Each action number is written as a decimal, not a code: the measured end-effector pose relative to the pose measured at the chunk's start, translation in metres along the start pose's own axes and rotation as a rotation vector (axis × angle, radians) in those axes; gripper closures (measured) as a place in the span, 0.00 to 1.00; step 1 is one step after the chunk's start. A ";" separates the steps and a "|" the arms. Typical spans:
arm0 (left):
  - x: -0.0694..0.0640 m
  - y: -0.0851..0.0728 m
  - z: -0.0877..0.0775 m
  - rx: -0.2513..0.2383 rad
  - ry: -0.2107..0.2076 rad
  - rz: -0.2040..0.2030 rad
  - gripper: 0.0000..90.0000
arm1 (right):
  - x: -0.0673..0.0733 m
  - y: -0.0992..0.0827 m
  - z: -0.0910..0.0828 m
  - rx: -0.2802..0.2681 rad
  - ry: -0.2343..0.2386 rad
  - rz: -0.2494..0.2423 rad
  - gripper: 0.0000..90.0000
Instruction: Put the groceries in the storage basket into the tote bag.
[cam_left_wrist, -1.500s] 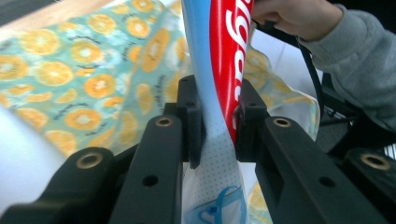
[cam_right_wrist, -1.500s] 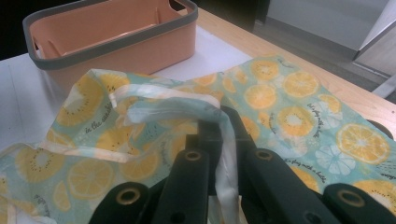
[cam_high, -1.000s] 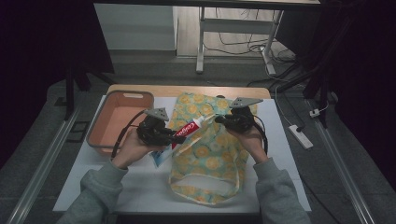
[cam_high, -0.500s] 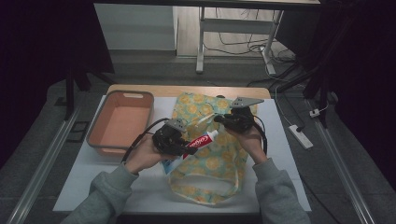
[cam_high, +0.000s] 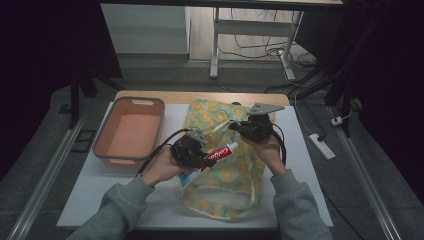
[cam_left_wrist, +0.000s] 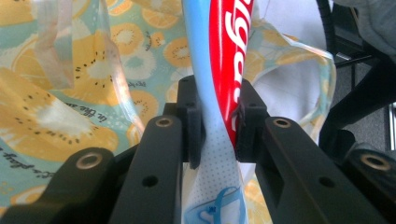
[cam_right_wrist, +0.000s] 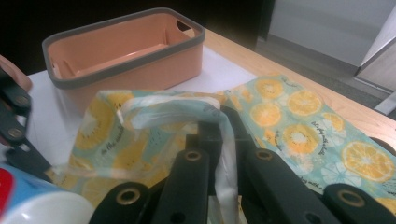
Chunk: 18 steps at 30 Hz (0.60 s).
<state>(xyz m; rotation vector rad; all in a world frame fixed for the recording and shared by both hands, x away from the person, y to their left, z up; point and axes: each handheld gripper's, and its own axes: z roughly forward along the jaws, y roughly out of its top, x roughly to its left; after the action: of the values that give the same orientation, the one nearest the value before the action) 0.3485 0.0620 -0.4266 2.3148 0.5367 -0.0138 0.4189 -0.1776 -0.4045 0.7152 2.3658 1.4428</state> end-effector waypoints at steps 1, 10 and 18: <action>0.000 0.001 0.002 0.001 0.004 -0.003 0.84 | 0.000 0.000 0.000 -0.001 0.001 0.002 0.99; -0.011 0.008 0.018 0.053 0.013 0.019 0.84 | 0.001 0.003 -0.005 -0.028 -0.002 0.005 0.99; -0.024 0.018 0.037 0.092 0.014 0.062 0.84 | 0.003 0.005 -0.006 -0.036 0.013 0.008 0.99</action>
<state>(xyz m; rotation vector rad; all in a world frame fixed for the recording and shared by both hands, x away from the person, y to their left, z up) 0.3388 0.0165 -0.4371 2.4223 0.4806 0.0071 0.4148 -0.1788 -0.3969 0.7093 2.3427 1.4933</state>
